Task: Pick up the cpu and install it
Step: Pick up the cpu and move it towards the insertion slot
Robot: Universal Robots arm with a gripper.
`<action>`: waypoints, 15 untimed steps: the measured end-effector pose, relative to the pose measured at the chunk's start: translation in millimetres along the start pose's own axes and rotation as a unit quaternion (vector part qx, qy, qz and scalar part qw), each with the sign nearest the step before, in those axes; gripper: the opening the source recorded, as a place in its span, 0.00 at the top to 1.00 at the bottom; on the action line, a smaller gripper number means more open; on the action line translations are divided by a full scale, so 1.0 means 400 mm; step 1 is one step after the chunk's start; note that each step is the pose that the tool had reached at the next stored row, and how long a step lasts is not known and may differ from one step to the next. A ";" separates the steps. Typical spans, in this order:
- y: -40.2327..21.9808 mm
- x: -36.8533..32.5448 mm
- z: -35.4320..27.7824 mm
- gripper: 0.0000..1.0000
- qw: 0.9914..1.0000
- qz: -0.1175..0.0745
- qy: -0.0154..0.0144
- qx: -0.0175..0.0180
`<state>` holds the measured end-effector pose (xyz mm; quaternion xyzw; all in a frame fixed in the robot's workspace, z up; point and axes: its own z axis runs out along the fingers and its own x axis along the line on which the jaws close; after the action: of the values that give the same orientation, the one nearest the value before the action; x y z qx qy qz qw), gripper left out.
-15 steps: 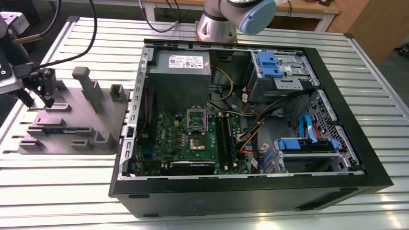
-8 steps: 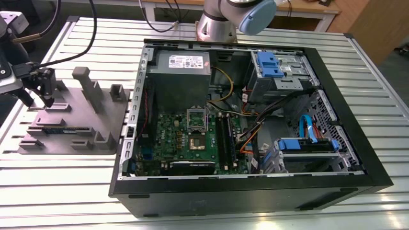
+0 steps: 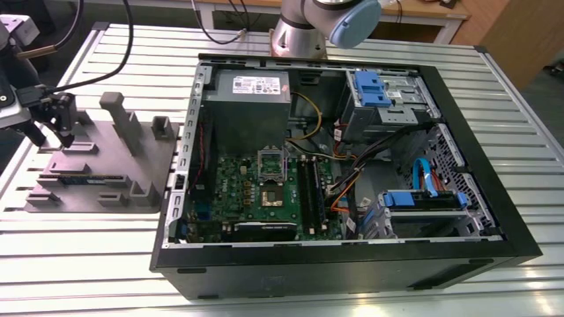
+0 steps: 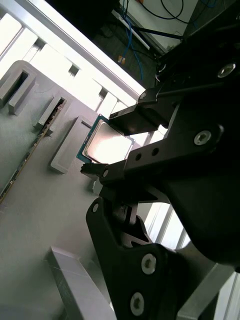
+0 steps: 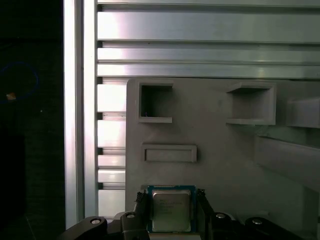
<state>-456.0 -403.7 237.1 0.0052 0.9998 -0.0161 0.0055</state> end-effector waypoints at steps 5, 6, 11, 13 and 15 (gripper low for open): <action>0.000 0.000 -0.004 0.53 1.000 0.000 0.000 0.000; 0.000 0.000 -0.004 0.53 1.000 0.000 0.000 0.000; 0.000 0.000 -0.009 0.53 1.000 0.000 0.000 0.000; 0.000 0.000 -0.010 0.53 1.000 0.000 0.000 0.000; 0.000 0.000 -0.012 0.53 1.000 0.000 0.000 0.000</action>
<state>-455.9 -403.8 241.7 0.0052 0.9998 -0.0161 0.0055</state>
